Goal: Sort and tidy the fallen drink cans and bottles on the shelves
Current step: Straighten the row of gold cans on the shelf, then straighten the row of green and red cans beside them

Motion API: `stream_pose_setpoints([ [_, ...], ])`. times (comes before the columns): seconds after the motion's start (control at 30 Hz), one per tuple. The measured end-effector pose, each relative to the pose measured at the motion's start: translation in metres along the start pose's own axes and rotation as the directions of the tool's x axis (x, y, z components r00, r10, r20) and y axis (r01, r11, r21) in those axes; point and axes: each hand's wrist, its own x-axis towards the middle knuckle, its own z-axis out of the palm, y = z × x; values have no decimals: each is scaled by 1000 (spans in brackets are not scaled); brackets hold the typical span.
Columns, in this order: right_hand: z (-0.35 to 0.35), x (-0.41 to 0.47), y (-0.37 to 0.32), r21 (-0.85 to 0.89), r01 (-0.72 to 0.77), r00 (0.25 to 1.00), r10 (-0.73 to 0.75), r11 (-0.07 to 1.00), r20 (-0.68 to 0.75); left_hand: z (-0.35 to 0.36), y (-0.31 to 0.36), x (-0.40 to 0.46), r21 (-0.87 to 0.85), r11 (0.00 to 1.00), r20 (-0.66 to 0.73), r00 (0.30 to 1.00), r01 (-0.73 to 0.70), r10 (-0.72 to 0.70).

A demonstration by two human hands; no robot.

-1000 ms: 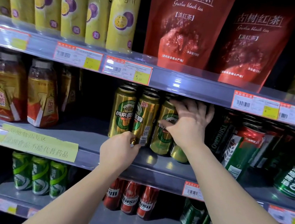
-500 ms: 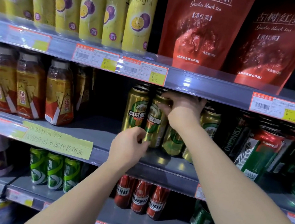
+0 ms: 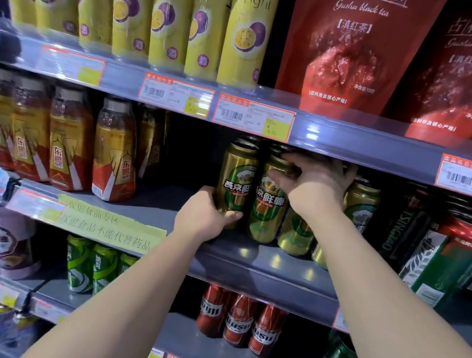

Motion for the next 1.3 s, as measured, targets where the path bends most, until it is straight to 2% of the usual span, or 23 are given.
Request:
stream_pose_setpoints([
  [0.1, 0, 2, 4, 46, -7, 1000, 6, 999, 13, 2, -2, -1, 2, 1000, 12, 1000, -15, 15],
  [0.3, 5, -3, 7, 112, 0, 1000, 1, 994, -10, -1, -3, 0, 17, 1000, 139, 990, -21, 18],
  [0.5, 8, -8, 7, 176, 34, 996, -19, 984, -91, 2, 3, -8, 68, 998, 6, 1000, 2, -2],
  [0.67, 10, -9, 8, 205, 44, 993, -20, 978, -119, -1, 0, -9, 131, 991, 75, 997, -33, 23],
  [0.77, 14, -14, 7, 159, 45, 989, -22, 986, -143, 0, 0, -10, 195, 978, 49, 997, -70, 62],
  [0.87, 19, -34, 8, 228, 54, 962, 10, 972, -271, 1, 0, -11, 247, 966, 36, 997, -71, 64],
  [0.93, 26, -57, 15, 336, 41, 928, 89, 941, -362, 1, 2, -14, 240, 969, -38, 997, -63, 75],
  [1.0, 39, -83, 32, 383, 13, 897, 159, 924, -414, 4, 5, -23, 180, 977, -240, 958, -113, 155],
  [1.07, 52, -108, 54, 400, -13, 882, 199, 916, -427, 13, 14, -41, 97, 953, -416, 859, -286, 300],
  [1.1, 58, -118, 68, 409, -24, 874, 218, 912, -435, 21, 22, -51, 74, 920, -436, 817, -384, 376],
  [1.17, 62, -135, 97, 441, -72, 858, 281, 894, -430, 49, 40, -70, 44, 842, -355, 779, -537, 516],
  [1.2, 61, -141, 112, 461, -100, 844, 320, 882, -430, 65, 52, -79, 5, 815, -277, 783, -579, 558],
  [1.3, 51, -152, 162, 474, -152, 774, 403, 868, -489, 110, 94, -104, -129, 791, 15, 797, -598, 604],
])
